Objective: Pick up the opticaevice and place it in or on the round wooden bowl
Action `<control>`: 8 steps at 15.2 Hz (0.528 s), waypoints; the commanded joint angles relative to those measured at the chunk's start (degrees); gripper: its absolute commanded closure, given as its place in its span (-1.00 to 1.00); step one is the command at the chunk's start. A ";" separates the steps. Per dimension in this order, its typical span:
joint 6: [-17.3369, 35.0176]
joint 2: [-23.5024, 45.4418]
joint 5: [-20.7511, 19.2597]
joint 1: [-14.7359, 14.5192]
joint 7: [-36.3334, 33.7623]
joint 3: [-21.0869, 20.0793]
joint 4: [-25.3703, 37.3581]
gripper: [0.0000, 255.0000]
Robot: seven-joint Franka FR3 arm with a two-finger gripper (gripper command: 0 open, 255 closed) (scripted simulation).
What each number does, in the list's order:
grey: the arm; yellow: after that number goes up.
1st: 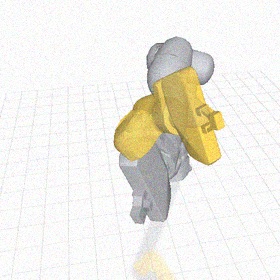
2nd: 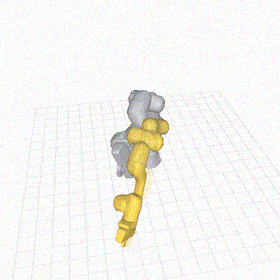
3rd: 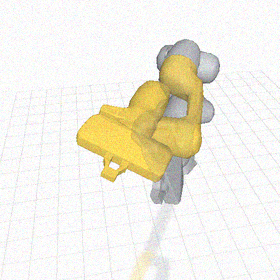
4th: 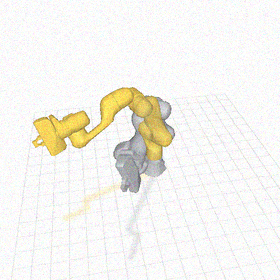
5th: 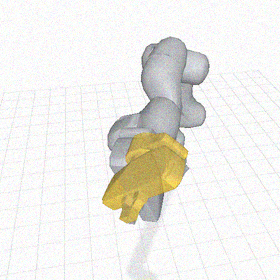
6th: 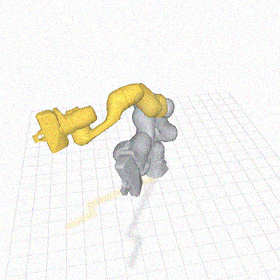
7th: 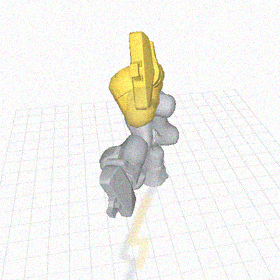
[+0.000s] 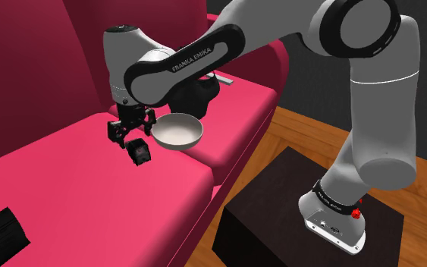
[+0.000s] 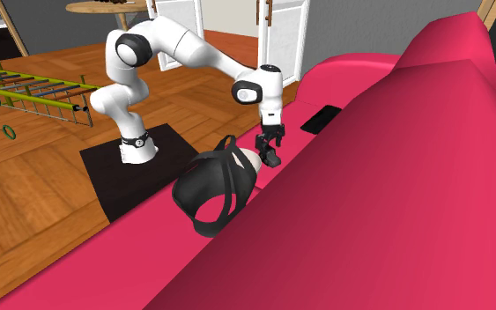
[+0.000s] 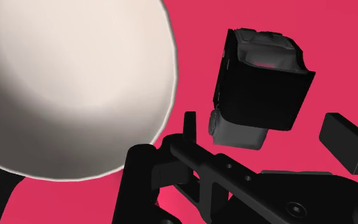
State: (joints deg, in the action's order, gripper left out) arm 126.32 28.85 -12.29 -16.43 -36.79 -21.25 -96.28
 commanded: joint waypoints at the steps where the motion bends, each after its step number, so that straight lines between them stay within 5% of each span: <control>1: 0.93 1.13 -0.46 -0.35 -0.39 0.25 0.17 -1.00; 8: 2.84 2.75 -1.15 -0.68 -0.80 0.69 -0.20 -1.00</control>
State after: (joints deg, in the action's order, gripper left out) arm 129.10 31.56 -13.42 -17.10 -37.58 -20.57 -96.46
